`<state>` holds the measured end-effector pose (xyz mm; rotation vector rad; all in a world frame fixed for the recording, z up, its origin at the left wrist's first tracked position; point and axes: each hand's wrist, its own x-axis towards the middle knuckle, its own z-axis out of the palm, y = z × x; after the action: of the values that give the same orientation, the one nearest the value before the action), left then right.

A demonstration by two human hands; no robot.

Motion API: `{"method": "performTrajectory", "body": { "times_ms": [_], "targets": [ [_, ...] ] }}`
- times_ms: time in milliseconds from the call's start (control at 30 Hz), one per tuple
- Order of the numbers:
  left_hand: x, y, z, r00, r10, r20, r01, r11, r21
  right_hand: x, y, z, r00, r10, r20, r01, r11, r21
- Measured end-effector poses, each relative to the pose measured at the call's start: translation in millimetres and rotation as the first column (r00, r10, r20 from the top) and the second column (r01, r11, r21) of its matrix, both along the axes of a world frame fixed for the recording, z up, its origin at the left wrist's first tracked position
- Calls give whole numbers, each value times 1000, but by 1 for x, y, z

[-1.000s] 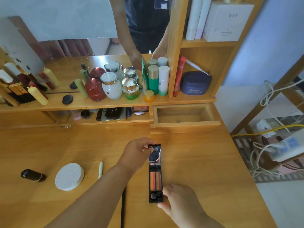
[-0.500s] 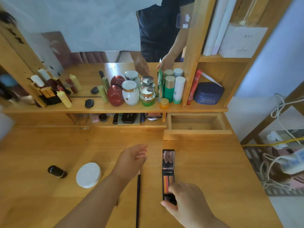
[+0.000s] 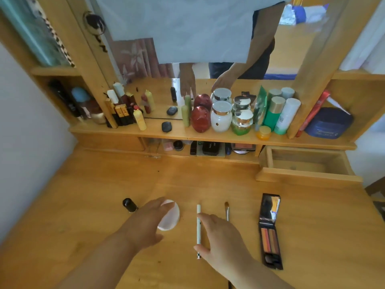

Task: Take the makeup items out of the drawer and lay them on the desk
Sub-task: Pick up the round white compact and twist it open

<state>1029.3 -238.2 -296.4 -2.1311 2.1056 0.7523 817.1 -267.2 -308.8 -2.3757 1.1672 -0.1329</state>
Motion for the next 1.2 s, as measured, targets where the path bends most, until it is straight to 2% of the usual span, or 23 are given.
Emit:
{"method": "performTrajectory", "body": {
  "times_ms": [67,267,533,733,933,1100,1200],
  "targets": [
    [5,-1,3,999,-24,33,23,999,32,18,2,-4,1000,-10,19,10,1000,20],
    [13,-10,4,991,-116,66,116,993,2,62,-1,-17,996,-15,86,15,1000,0],
    [19,-14,0,975,-198,99,200,980,-5,87,-5,-38,983,-82,163,84,996,-10],
    [20,-14,-5,983,-176,49,178,984,-22,89,-4,-50,980,-96,172,118,985,-127],
    [20,-20,-1,983,-165,77,165,986,12,91,-2,-53,975,-77,210,106,986,-128],
    [17,-23,2,983,-157,94,151,986,67,88,-4,-54,979,-39,202,83,974,-212],
    [18,-25,3,986,-147,74,140,986,92,86,-3,-59,973,-35,230,78,981,-177]
  ]
}}
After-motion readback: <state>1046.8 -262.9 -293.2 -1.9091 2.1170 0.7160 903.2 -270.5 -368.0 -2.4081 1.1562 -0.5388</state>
